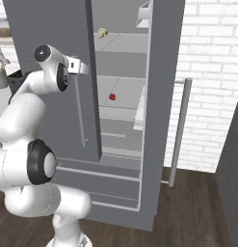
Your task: Take the strawberry from the fridge and place it on top of the pancake, located on the dining counter.
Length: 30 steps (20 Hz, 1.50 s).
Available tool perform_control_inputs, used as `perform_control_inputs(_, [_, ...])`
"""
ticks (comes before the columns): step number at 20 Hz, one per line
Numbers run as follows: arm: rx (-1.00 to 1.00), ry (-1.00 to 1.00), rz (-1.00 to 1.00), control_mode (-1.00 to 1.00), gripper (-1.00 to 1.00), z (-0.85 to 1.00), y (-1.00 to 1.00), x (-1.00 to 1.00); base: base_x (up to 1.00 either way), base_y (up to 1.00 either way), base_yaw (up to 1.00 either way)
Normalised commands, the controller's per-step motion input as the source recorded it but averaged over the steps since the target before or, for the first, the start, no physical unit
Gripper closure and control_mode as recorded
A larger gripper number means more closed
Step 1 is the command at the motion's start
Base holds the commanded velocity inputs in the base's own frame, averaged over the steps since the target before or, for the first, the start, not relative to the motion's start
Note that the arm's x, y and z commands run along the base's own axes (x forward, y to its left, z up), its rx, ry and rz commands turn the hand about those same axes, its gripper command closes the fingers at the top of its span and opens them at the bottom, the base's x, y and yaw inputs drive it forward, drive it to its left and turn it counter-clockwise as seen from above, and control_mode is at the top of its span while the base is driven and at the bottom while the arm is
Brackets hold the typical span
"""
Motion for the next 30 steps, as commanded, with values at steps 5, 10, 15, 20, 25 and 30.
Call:
perform_control_inputs(5, [-0.01,0.0,0.0,-1.0,-1.0,0.0,0.11,0.54,0.0,0.0,0.0])
perform_control_inputs(10, [-0.04,-0.03,0.0,-1.0,-1.0,-0.15,0.01,0.39,0.0,0.0,0.0])
perform_control_inputs(15, [-0.04,-0.14,0.0,-1.0,-1.0,-0.12,0.0,0.22,0.0,0.0,0.0])
perform_control_inputs(20, [0.0,-0.07,0.0,-1.0,1.0,0.0,0.0,0.11,0.0,0.0,0.0])
perform_control_inputs(25, [0.0,0.0,-0.03,-1.0,1.0,0.0,0.05,-0.07,0.0,0.0,0.0])
perform_control_inputs(30, [0.0,0.0,-0.11,-1.0,1.0,0.0,0.37,-0.49,0.0,0.0,0.0])
